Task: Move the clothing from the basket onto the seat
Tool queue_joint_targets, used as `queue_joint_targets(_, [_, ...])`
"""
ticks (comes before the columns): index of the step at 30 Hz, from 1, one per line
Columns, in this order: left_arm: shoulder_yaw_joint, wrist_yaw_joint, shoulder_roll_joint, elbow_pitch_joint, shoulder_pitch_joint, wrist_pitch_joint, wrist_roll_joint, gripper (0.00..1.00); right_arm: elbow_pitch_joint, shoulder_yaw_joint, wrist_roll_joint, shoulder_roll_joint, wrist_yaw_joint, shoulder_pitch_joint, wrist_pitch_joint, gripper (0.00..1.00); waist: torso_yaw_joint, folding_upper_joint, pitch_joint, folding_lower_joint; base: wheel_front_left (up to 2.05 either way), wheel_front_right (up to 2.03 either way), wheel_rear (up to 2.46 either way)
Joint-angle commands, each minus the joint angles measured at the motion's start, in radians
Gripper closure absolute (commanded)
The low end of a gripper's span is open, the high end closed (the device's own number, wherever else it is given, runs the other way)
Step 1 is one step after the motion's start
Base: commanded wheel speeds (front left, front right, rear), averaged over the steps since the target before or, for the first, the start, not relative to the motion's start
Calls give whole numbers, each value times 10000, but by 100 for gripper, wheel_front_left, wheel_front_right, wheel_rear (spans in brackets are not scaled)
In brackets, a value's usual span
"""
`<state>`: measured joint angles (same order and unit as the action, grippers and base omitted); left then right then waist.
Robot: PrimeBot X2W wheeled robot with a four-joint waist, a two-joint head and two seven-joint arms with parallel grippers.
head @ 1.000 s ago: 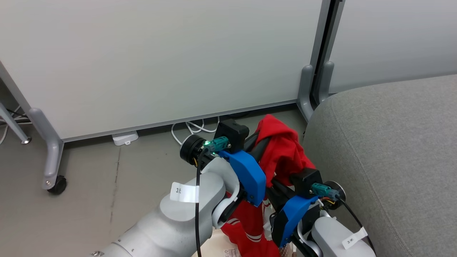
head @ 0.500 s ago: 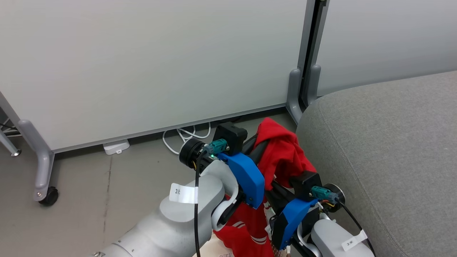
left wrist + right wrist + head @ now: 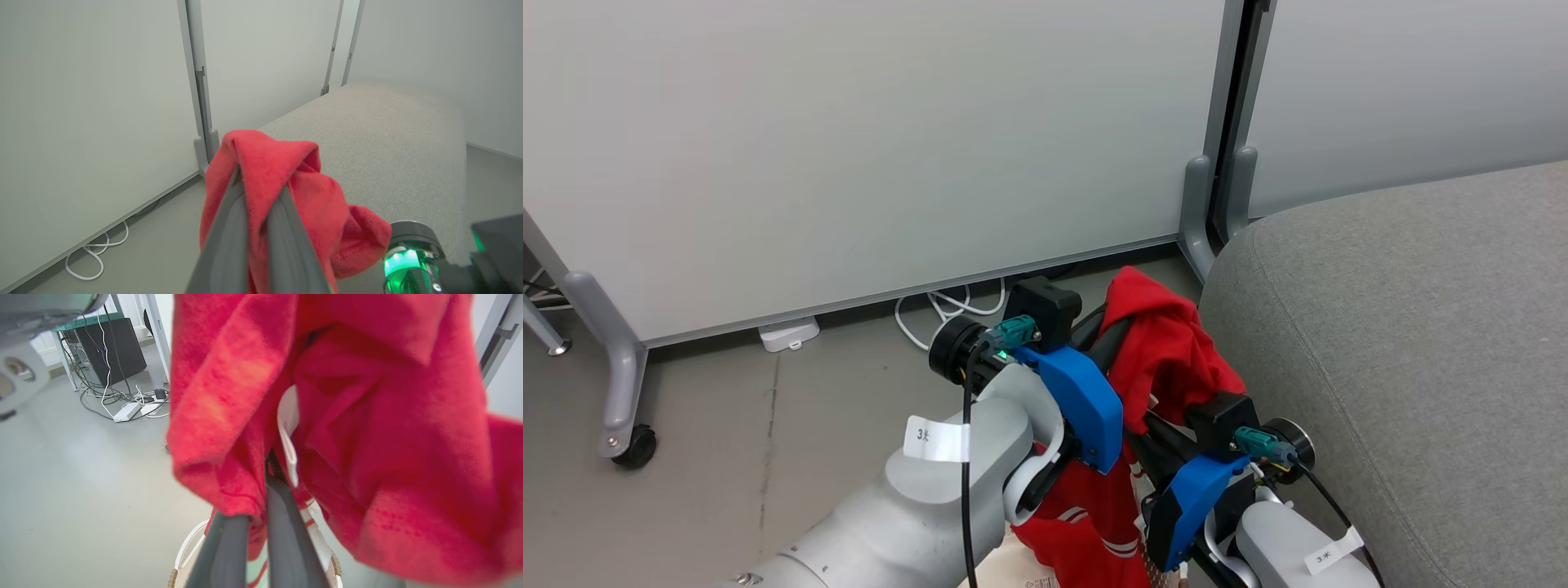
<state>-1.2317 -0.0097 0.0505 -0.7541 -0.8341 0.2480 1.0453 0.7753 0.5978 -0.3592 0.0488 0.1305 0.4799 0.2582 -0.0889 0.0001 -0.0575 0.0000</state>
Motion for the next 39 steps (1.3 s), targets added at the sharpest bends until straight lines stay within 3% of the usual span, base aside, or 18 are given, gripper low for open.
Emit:
queue_joint_targets(1, [8,-37,2,-33,-160,36,24,100,7,-23,46,31,5,54,57,100,11,-1,0,0,0,0,0])
queue_joint_targets(2, [7,-36,2,-36,-169,54,38,100,14,-38,50,31,5,61,59,100,23,-1,3,0,0,0,0])
queue_joint_targets(4, [7,-79,2,-4,-158,88,66,40,12,-68,101,31,5,86,62,100,48,-1,15,0,0,0,0])
queue_joint_targets(5, [2,-124,2,3,-162,106,69,0,-7,-77,106,31,5,87,65,100,60,-1,22,0,0,0,0])
queue_joint_targets(12, [578,-393,10,265,85,183,-387,0,11,-373,295,29,5,69,72,100,268,-1,121,0,0,0,0])
queue_joint_targets(18, [2308,-468,541,1485,1338,181,-2086,0,-109,-618,432,31,3,34,76,100,424,-1,233,0,0,0,0])
queue_joint_targets(27, [5155,-724,1157,3420,4657,176,-4479,0,-638,-1190,616,31,5,-110,81,100,632,-1,389,0,0,0,0])
queue_joint_targets(39, [8069,-1069,1043,4588,7227,175,-6411,0,-1311,-1923,985,29,5,-340,83,100,888,-1,517,0,0,0,0])
